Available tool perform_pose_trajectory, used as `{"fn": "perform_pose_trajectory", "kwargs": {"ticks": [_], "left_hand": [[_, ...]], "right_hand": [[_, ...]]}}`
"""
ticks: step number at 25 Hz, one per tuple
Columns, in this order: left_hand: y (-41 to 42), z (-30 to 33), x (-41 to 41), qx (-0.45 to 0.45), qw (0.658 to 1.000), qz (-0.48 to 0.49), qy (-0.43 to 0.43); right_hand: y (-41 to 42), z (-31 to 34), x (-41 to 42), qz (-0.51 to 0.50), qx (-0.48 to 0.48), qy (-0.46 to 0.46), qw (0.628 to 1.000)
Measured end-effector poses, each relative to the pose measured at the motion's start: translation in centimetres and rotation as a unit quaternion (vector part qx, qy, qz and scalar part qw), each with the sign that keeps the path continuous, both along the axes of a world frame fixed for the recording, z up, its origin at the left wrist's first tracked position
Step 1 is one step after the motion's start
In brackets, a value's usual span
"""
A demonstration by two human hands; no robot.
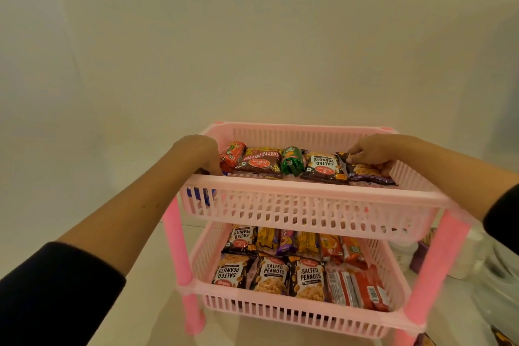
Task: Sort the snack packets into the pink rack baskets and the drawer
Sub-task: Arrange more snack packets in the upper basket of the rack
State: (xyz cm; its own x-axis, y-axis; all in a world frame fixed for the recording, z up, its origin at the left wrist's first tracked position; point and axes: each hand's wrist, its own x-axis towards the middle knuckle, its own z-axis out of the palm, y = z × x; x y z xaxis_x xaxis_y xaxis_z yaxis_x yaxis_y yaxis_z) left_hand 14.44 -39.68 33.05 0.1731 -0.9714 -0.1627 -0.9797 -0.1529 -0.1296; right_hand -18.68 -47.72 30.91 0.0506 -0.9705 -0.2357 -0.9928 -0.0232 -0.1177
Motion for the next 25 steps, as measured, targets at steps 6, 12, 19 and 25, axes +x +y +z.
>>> {"fn": "perform_pose_trajectory", "kwargs": {"ticks": [6, 12, 19, 25], "left_hand": [[1.2, 0.7, 0.5, -0.086, 0.996, -0.005, 0.039], [5.4, 2.0, -1.4, -0.301, 0.950, -0.061, 0.062], [15.0, -3.8, -14.2, -0.477, 0.741, -0.293, 0.371], [20.9, -18.8, -25.3, -0.251, 0.806, -0.288, 0.452]], "right_hand": [[1.0, 1.7, -0.7, 0.048, -0.102, 0.083, 0.990], [7.7, 5.0, -2.4, 0.091, -0.391, -0.046, 0.915], [21.9, -2.0, -8.8, 0.045, -0.571, -0.189, 0.797], [32.9, -17.4, -15.6, -0.089, -0.411, -0.217, 0.881]]}}
